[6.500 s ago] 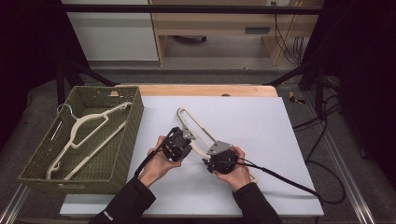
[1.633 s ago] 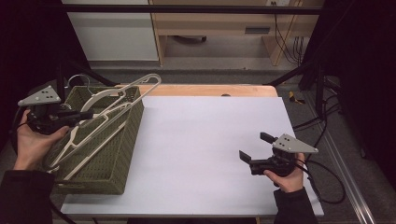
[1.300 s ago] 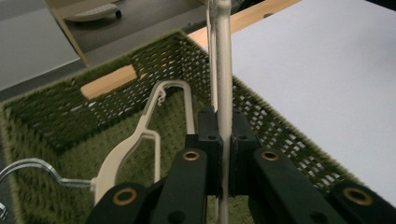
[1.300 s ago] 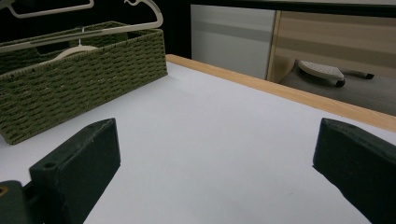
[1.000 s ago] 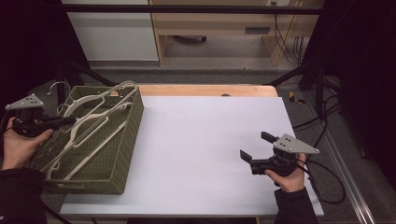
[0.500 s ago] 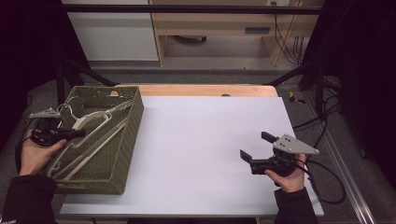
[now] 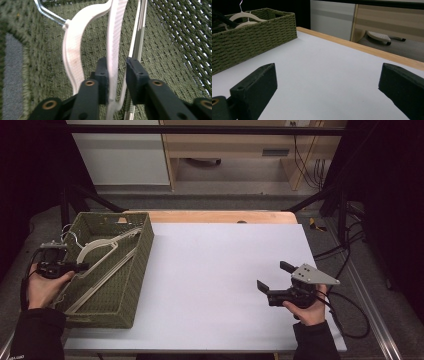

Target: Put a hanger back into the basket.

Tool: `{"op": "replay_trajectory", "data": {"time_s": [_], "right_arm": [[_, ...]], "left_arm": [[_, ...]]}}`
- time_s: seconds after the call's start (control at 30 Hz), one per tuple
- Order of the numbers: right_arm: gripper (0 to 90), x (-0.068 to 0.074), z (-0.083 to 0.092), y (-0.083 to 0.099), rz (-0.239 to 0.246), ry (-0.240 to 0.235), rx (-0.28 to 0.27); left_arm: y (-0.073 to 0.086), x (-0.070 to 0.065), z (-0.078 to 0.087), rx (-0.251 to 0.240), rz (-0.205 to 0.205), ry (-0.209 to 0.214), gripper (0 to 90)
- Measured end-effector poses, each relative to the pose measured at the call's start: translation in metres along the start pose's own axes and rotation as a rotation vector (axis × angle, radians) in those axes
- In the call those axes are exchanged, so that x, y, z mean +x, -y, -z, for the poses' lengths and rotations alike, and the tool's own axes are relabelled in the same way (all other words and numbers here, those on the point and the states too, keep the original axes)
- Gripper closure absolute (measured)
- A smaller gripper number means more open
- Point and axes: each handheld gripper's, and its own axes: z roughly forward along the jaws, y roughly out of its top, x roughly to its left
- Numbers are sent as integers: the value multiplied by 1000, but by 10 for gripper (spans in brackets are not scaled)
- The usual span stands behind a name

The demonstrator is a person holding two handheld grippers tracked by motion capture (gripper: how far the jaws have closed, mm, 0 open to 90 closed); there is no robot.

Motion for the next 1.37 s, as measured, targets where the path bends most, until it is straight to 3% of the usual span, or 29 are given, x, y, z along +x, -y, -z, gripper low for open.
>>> {"op": "replay_trajectory", "data": {"time_s": [0.13,0.23,0.27,0.33,0.6,0.73,0.83,1.0,1.1,1.2,1.37], "right_arm": [[23,-1,-1,1,-4,0,1],[24,-1,-1,1,-3,0,3],[24,-1,-1,1,-6,1,3],[25,-1,-1,1,-8,6,0],[27,-3,3,1,-8,14,-8],[27,-3,4,1,-5,14,-9],[27,-3,5,1,-4,14,-16],[25,-4,8,0,-5,22,-23],[23,-4,10,0,-8,25,-24],[23,-6,10,2,-11,28,-26],[21,-7,10,3,-10,25,-28]], "left_arm": [[4,3,8,-34,38,-56,535],[6,1,15,-85,53,-35,504],[5,0,18,-93,35,-41,490],[4,-8,22,-146,38,1,476],[-6,-65,44,-363,-109,147,325],[-7,-98,50,-426,-192,215,220],[-7,-119,51,-443,-247,254,147],[-7,-150,46,-454,-257,323,96],[-4,-166,40,-456,-274,317,84],[1,-177,36,-459,-266,316,75],[8,-186,28,-465,-247,303,72]]}}
